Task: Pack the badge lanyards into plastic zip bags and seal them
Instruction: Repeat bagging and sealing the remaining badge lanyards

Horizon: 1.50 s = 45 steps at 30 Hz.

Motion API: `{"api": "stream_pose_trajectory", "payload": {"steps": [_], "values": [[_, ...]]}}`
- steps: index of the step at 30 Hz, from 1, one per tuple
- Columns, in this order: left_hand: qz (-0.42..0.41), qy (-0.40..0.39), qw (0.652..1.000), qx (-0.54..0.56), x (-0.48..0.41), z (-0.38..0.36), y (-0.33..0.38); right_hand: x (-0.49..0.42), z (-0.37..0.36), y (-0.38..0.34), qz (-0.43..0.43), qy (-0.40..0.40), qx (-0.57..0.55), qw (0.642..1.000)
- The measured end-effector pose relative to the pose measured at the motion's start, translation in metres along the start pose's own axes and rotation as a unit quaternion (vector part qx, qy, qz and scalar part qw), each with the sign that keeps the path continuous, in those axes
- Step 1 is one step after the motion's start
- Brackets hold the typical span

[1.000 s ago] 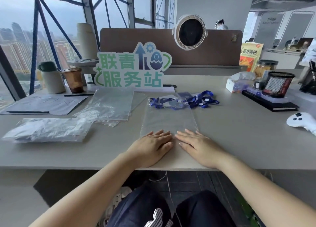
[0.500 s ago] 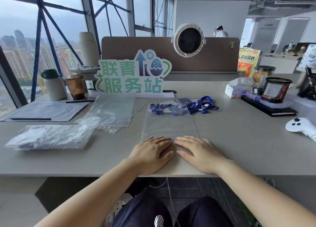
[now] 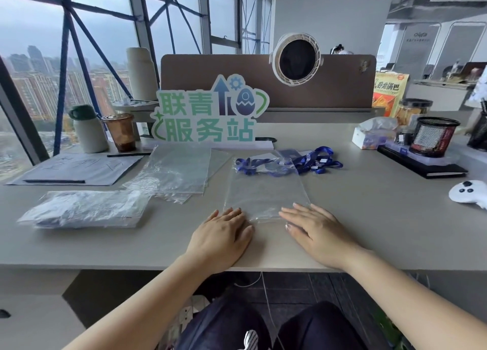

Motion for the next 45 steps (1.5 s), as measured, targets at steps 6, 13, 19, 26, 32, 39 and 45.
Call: {"api": "stream_pose_trajectory", "payload": {"steps": [6, 13, 19, 26, 32, 39, 45], "values": [[-0.003, -0.014, 1.000, -0.015, 0.002, -0.001, -0.004, -0.003, 0.002, -0.004, -0.011, 0.002, 0.002, 1.000], [0.037, 0.019, 0.996, 0.073, -0.001, 0.007, -0.009, -0.031, 0.002, -0.026, 0.004, 0.033, -0.034, 0.999], [0.041, 0.066, 0.989, 0.124, -0.005, 0.017, -0.040, -0.051, 0.004, -0.034, -0.022, 0.060, -0.055, 0.996], [0.044, 0.152, 0.980, 0.121, -0.019, 0.022, -0.045, -0.059, 0.009, -0.047, 0.025, 0.068, -0.043, 0.996], [0.014, 0.177, 0.973, 0.148, -0.023, 0.018, -0.043, -0.067, -0.004, -0.066, 0.091, 0.138, -0.010, 0.986], [0.014, 0.180, 0.972, 0.153, -0.020, 0.011, -0.051, -0.065, -0.009, -0.065, 0.115, 0.173, 0.024, 0.978], [0.029, 0.171, 0.975, 0.139, -0.018, 0.011, -0.052, -0.050, -0.001, -0.036, 0.087, 0.169, 0.034, 0.981]]}}
Point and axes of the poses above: each hand's wrist, its own x-axis away from the middle knuckle, its own z-axis out of the back of the hand, y = z × x, the point moved 2 cm from there along -x, towards the middle knuckle, and after that the axes turned 5 degrees about -z, right-handed, at the moved point
